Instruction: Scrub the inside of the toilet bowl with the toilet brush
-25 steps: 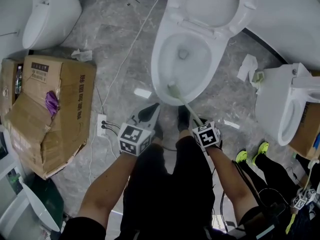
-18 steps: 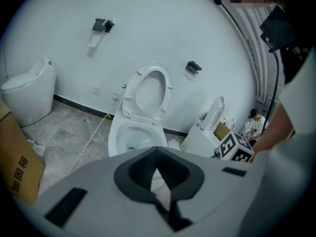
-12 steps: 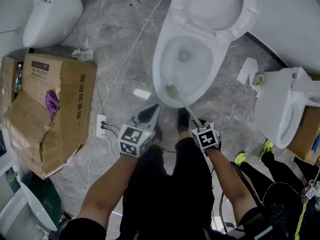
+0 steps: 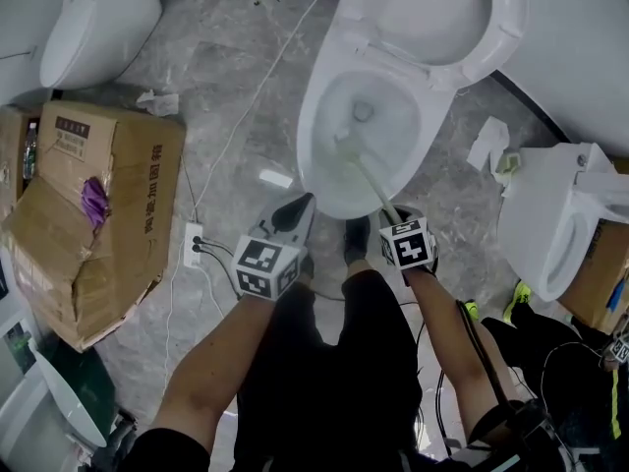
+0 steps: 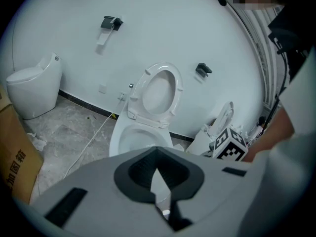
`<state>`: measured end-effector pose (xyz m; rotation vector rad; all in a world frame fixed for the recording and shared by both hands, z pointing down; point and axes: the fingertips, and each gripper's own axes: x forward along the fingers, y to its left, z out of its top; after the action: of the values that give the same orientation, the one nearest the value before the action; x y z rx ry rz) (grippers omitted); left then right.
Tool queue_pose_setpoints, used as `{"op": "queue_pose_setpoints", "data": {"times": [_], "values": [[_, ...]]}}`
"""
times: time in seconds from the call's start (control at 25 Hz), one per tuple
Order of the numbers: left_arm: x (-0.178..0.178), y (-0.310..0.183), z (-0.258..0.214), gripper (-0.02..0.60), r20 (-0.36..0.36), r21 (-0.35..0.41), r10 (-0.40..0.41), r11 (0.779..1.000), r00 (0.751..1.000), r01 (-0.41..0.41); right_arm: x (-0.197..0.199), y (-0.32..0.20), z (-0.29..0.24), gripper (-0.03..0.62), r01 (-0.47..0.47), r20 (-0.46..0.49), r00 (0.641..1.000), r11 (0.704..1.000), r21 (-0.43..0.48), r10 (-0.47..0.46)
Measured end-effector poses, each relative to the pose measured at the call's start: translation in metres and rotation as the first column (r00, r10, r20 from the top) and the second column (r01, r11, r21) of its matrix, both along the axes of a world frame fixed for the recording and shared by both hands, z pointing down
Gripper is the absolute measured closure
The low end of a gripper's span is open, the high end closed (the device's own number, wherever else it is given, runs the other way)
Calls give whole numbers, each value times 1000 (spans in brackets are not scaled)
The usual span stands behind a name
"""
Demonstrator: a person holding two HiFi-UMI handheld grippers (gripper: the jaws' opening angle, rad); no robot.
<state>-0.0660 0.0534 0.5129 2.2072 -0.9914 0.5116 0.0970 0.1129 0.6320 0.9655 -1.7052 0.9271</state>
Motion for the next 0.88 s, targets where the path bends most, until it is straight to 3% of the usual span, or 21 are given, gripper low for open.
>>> {"op": "queue_pose_setpoints", "data": {"times": [0.48, 0.88], "values": [[16, -48, 8, 572, 9, 17, -16, 1000, 1000, 16, 23, -68, 25, 533, -45, -20, 999, 999, -2, 45], [36, -55, 33, 572, -5, 1, 34, 999, 999, -34, 53, -115, 50, 533, -86, -92, 992, 996, 5, 87]]}}
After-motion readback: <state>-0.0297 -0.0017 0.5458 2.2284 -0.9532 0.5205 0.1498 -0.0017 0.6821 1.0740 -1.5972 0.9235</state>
